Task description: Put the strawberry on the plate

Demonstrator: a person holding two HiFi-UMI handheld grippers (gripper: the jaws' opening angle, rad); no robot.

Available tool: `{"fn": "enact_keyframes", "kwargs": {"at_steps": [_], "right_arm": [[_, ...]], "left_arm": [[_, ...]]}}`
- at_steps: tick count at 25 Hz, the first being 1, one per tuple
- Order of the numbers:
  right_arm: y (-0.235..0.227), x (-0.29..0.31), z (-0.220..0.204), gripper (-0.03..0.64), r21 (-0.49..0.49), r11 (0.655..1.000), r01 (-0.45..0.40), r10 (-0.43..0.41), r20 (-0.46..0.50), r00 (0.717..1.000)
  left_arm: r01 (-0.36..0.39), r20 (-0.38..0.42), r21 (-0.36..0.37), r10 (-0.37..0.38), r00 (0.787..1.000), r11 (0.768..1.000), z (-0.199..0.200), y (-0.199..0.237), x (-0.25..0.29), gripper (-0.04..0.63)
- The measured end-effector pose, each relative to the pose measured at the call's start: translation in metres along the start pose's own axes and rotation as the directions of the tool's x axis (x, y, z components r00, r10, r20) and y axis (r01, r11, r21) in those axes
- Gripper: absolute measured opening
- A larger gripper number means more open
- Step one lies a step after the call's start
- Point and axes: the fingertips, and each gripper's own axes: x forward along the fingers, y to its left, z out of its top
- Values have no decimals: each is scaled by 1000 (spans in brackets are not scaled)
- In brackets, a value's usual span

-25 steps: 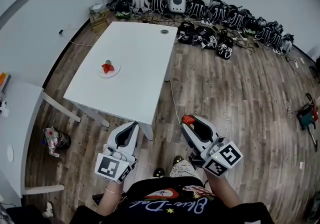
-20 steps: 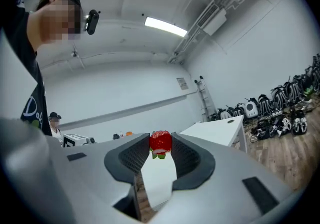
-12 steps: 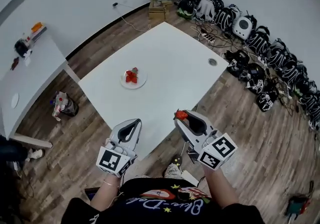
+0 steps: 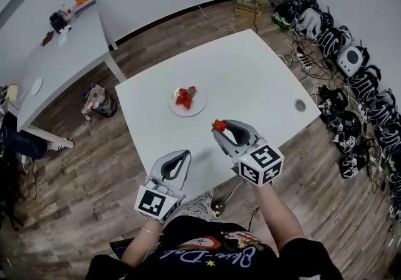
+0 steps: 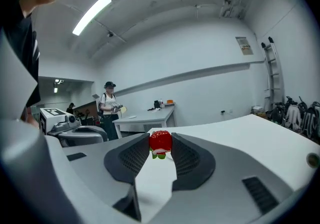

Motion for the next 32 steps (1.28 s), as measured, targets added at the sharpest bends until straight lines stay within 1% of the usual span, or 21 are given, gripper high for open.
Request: {"fn": "enact_keyframes", "kwargs": {"at_steps": [2,4,6,8,10,14,17,21,26,29,30,32], "right_arm": [[-13,29,-4,141,-34,999,-25,23,-59,998],[-31,56,-11,141,-59,998,-31,24,-119,993],[-48,81,-19,141,-57,998,-36,26,-167,986],[-60,104,-31,141,-66,996,-54,39,-216,976],[-71,130,-42,141,-99,991,-86,56,-279,959],[-90,175,-64,141,-172,972,-159,78,-402,912],[-92,194,-79,141,-206,957,-205,91,-458,884],[-95,206,-96,141,-235,940,-245,96,-509,856],[-97,215,-106,141,-227,939,-259,106,-526,844],[-94,214,-105,143,-213,937,-277,131,-521,844],[-94,212,-101,143,-209,939,-273,134,-509,851],[-96,203,-85,143,-208,950,-231,113,-461,880]], "left_arm": [[-48,-5,-22,48,999,999,-1,18,11,0],[-92,10,-39,92,996,995,-3,37,21,0],[-128,19,-44,129,991,991,-3,54,29,0],[-158,12,-50,159,987,986,-7,67,35,0],[-202,-7,-61,202,979,978,-12,81,38,0],[-277,-41,-91,274,961,957,-20,103,33,0],[-324,-79,-74,318,945,943,-28,115,19,0],[-381,-70,-91,376,924,920,-29,126,2,0],[-407,-90,-88,399,912,909,-33,132,-11,0],[-405,-90,-93,398,913,910,-32,132,-11,0],[-402,-89,-92,394,915,911,-30,131,-11,0],[-393,-83,-85,386,919,916,-27,130,-10,0]]}}
